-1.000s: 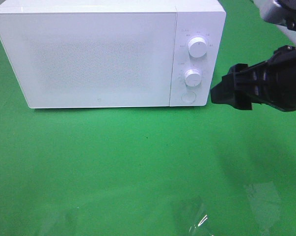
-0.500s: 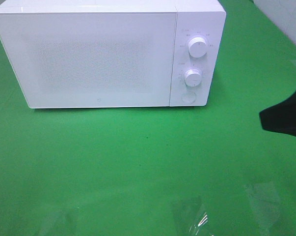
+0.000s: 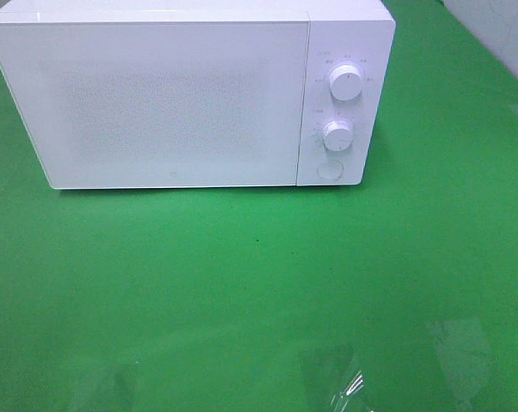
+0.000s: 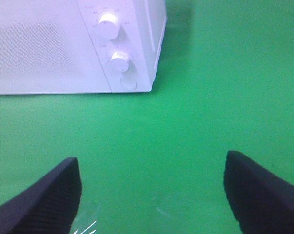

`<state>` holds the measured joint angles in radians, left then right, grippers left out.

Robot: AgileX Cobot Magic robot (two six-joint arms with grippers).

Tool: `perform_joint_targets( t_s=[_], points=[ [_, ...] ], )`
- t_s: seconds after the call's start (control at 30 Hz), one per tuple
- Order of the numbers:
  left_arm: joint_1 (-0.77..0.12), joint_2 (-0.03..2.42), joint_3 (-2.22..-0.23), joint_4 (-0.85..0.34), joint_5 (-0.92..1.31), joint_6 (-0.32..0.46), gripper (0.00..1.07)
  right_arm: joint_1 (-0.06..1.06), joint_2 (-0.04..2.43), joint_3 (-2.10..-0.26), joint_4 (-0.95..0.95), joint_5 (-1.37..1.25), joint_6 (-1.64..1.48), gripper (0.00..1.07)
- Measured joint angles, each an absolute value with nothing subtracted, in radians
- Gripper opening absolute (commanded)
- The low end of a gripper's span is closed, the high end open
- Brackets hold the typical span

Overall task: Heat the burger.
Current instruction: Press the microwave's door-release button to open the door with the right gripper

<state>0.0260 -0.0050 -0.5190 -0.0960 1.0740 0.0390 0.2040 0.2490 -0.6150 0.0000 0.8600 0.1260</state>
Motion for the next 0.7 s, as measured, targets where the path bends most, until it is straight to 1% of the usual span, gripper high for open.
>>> perform_joint_targets(
  t_s=[0.03, 0.07, 0.1, 0.13, 0.23, 0.3, 0.7],
  points=[
    [0.026, -0.005, -0.519, -0.096, 1.074, 0.039, 0.99, 0.204, 0.249, -0.615, 0.000, 0.860, 0.126, 0.76],
    [0.026, -0.005, -0.519, -0.096, 1.074, 0.039, 0.99, 0.164, 0.189, -0.615, 0.000, 0.877, 0.126, 0.76],
    [0.026, -0.005, -0.519, -0.096, 1.074, 0.039, 0.99, 0.164, 0.189, -0.615, 0.000, 0.877, 0.126, 0.76],
    [0.026, -0.005, -0.519, -0.096, 1.074, 0.039, 0.99, 0.134, 0.145, -0.605, 0.000, 0.880, 0.126, 0.76],
    [0.026, -0.005, -0.519, -0.096, 1.074, 0.039, 0.99, 0.119, 0.119, -0.594, 0.000, 0.883, 0.127, 0.76],
    [0.026, -0.005, -0.519, -0.096, 1.074, 0.039, 0.99, 0.087, 0.040, -0.532, 0.007, 0.911, 0.131, 0.76],
    [0.026, -0.005, -0.519, -0.096, 1.074, 0.039, 0.99, 0.081, -0.004, -0.488, 0.020, 0.956, 0.134, 0.76]
  ],
)
